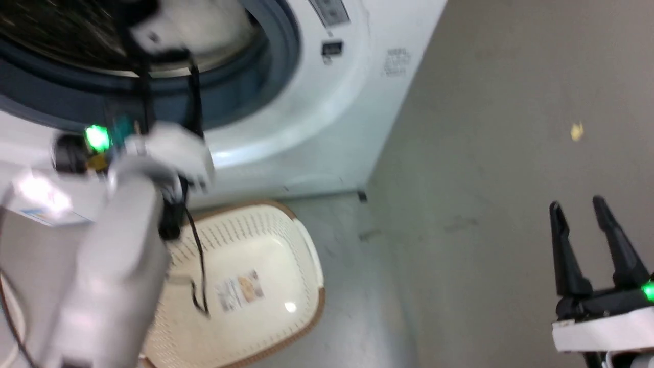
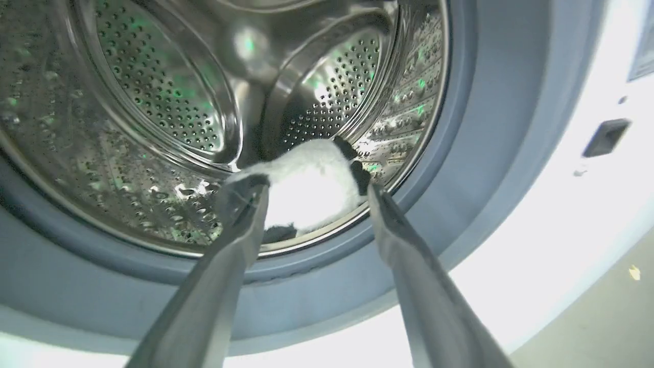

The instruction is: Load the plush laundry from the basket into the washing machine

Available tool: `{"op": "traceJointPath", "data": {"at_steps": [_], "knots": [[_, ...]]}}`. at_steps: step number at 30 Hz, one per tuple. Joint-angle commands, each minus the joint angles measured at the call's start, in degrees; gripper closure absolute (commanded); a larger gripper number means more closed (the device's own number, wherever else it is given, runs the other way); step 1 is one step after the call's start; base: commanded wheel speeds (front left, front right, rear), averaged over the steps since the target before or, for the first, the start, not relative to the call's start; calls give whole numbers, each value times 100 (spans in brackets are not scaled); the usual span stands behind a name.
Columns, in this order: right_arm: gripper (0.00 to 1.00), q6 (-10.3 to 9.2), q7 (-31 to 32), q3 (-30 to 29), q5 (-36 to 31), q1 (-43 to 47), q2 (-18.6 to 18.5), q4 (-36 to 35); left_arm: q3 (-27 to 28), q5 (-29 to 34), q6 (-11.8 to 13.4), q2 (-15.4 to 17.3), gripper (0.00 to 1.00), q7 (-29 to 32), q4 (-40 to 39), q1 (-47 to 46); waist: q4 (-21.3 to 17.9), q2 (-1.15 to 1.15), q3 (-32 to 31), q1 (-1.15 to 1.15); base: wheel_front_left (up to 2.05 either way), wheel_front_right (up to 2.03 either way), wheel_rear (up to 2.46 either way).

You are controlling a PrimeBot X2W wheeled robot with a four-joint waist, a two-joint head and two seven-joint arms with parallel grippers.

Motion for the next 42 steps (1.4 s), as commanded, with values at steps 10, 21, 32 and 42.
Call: {"op": "traceJointPath", "data": {"at_steps": [10,21,32,42], "knots": [[0,-4,-25,357,-307,610,171,23,738,-153,425,-107,0,-49,-2897,3439,807,0,-1422,2,0,0,0],[0,-4,-25,665,-482,892,221,263,849,98,152,-431,0,-50,-3602,5184,1039,0,-1686,2,0,0,0],[0,-4,-25,593,-607,1111,358,382,891,506,-69,-704,0,-50,-3623,5553,1159,0,-1835,2,0,0,0],[100,1,3,607,-613,1024,390,376,1263,556,-206,-910,100,-15,-3637,5596,1218,0,-1890,2,0,0,0]]}}
